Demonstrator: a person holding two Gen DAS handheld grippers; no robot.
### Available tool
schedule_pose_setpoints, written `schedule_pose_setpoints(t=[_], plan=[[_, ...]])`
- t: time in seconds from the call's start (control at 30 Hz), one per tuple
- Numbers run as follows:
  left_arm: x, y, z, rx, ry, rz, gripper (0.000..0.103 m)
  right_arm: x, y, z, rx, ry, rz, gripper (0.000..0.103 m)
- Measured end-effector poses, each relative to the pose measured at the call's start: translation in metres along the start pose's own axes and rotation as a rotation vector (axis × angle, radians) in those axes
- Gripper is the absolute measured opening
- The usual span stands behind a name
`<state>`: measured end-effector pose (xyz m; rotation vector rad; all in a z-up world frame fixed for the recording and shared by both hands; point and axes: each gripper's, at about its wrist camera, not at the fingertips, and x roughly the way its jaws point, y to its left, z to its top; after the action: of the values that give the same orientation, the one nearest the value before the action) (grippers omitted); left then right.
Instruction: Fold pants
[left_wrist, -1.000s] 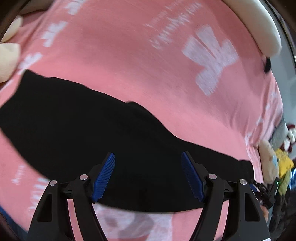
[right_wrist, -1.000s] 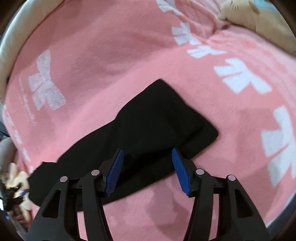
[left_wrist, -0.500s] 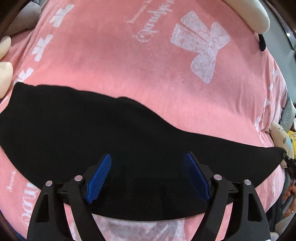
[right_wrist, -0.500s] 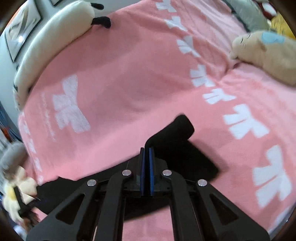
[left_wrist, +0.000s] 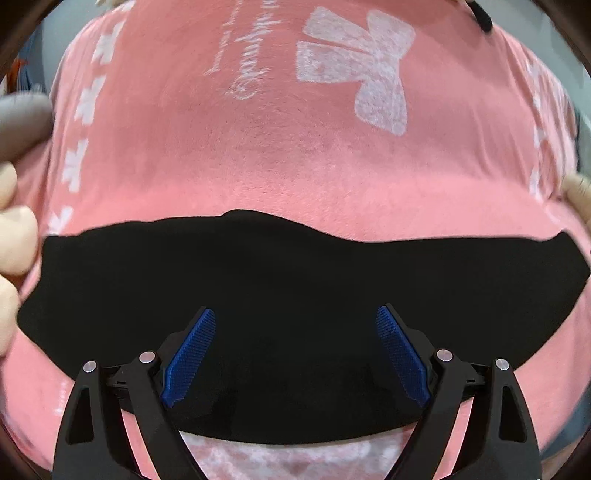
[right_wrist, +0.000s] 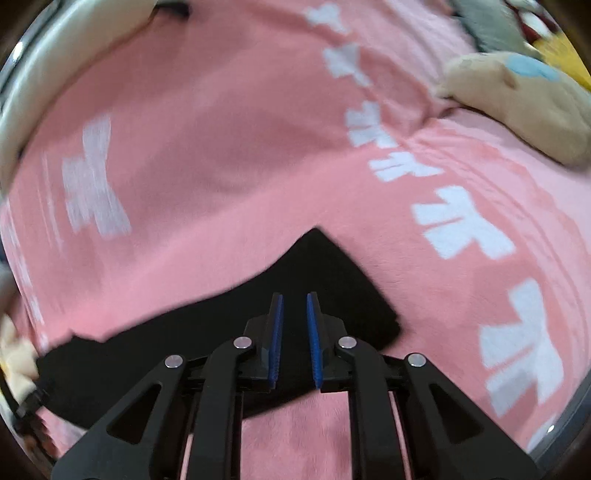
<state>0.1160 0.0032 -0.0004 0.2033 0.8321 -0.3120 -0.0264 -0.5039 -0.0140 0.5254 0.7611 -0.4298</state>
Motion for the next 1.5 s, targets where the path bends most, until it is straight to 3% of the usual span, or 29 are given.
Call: schedule_pose_setpoints(t=[0.1,0.2,0.3,0.4,0.5,0.6,0.7,0.8,0.87,0.97,1.03,1.1,1.17,1.23,1.33,1.37,1.43,1.5], plan=[[0.005,-0.007,-0.002,0.04,0.01,0.03,0.087,0.036,-0.012,-0.007,0.004,0.097,-0.095,0.008],[0.009,-0.006,-0.004,0.039,0.025,0.038,0.087,0.019,-0.013,0.0,0.066,0.027,-0.08,0.014],[0.013,-0.004,-0.004,0.035,0.042,0.056,0.087,0.015,0.017,0.012,-0.012,-0.01,-0.033,0.014],[0.016,-0.001,-0.002,0.023,0.048,0.066,0.087,0.047,0.036,0.018,-0.079,0.067,-0.012,0.013],[0.018,0.002,-0.002,0.013,0.055,0.076,0.087,0.086,0.02,0.017,-0.076,0.144,-0.088,0.006],[0.02,0.003,-0.002,0.013,0.064,0.088,0.087,0.07,0.018,0.024,-0.021,0.095,-0.083,0.013],[0.022,0.005,-0.002,0.005,0.07,0.092,0.087,0.059,0.041,0.023,-0.072,0.07,0.004,0.013],[0.023,0.007,-0.001,-0.007,0.073,0.087,0.087,0.093,0.04,0.018,-0.13,0.167,-0.071,0.01],[0.022,0.008,-0.002,-0.012,0.066,0.091,0.087,0.097,0.029,0.022,-0.104,0.144,-0.04,0.007],[0.021,0.009,-0.002,-0.016,0.058,0.104,0.087,0.072,0.04,0.028,-0.133,0.075,-0.102,0.014],[0.023,0.01,-0.001,-0.021,0.058,0.105,0.087,0.056,0.061,0.024,-0.17,0.051,-0.002,0.014],[0.025,0.011,0.001,-0.028,0.054,0.112,0.087,0.067,0.086,0.01,-0.216,0.123,0.08,0.014],[0.026,0.011,0.003,-0.039,0.051,0.112,0.087,0.094,0.1,-0.001,-0.292,0.208,0.067,0.011],[0.024,0.014,0.004,-0.057,0.046,0.102,0.087,0.1,0.093,0.001,-0.29,0.189,0.052,0.011],[0.019,0.023,0.004,-0.076,0.032,0.093,0.087,0.073,0.063,0.02,-0.187,0.119,-0.029,0.018],[0.018,0.027,0.003,-0.084,0.03,0.09,0.087,0.05,0.04,0.026,-0.114,0.064,-0.007,0.039],[0.016,0.034,0.003,-0.108,0.027,0.095,0.087,0.014,0.006,0.024,-0.01,-0.022,-0.063,0.073],[0.016,0.04,0.004,-0.139,0.031,0.079,0.087,-0.011,-0.027,0.017,0.043,-0.074,-0.151,0.074]])
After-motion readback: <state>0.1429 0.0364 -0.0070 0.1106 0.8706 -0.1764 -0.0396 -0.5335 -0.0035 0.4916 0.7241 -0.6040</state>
